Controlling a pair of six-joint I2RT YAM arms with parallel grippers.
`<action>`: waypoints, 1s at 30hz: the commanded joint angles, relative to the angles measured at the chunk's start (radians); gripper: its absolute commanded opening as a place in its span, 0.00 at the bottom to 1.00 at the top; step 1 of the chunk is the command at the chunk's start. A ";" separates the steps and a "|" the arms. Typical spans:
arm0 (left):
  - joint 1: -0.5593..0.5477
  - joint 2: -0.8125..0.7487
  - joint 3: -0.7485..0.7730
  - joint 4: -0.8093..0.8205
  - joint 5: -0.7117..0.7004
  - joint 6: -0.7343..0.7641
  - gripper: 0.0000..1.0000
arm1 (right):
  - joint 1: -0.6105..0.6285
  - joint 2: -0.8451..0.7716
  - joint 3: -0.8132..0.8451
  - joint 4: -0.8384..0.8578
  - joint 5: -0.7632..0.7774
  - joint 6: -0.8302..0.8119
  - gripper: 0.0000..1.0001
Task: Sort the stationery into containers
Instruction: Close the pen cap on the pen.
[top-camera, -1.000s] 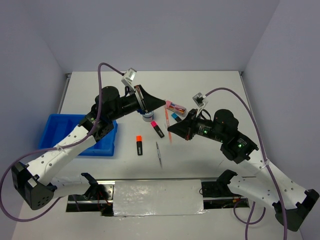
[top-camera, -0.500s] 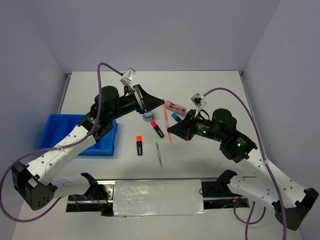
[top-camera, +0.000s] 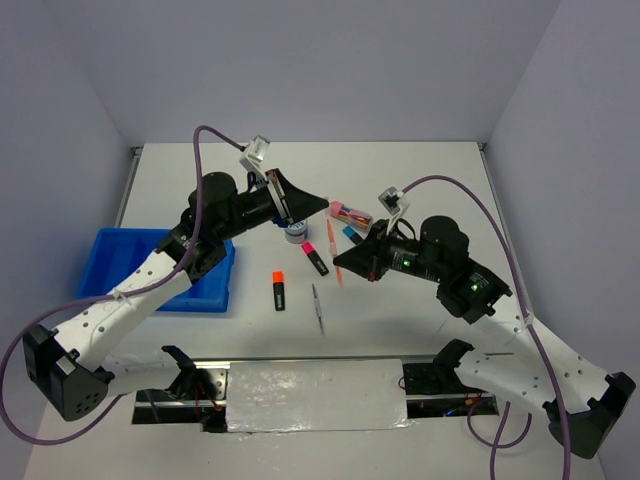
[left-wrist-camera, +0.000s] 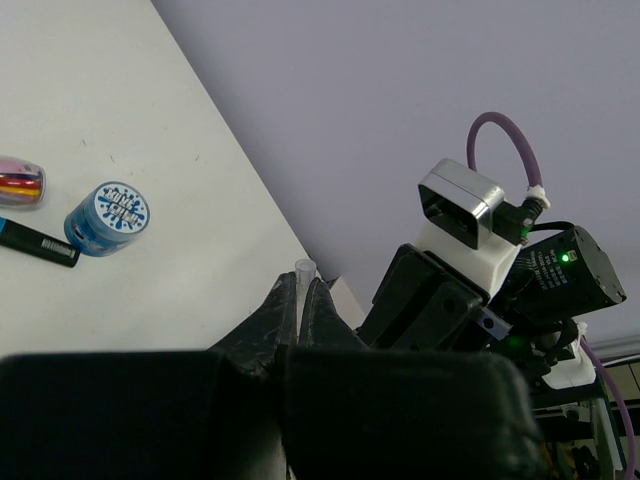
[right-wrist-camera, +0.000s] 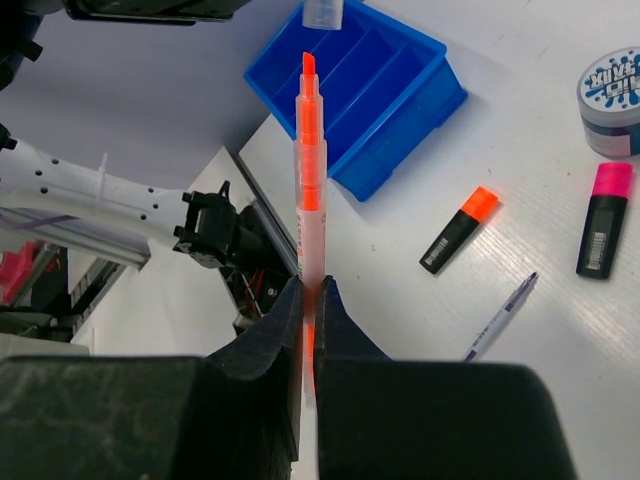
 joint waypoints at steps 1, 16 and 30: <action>0.004 -0.033 0.002 0.058 0.013 -0.011 0.00 | 0.007 0.011 0.046 0.002 0.003 -0.021 0.00; 0.004 -0.033 -0.007 0.036 0.014 0.005 0.00 | 0.005 0.010 0.068 -0.008 0.027 -0.029 0.00; 0.004 -0.039 -0.016 0.058 0.028 -0.010 0.00 | 0.005 0.016 0.077 -0.021 0.053 -0.030 0.00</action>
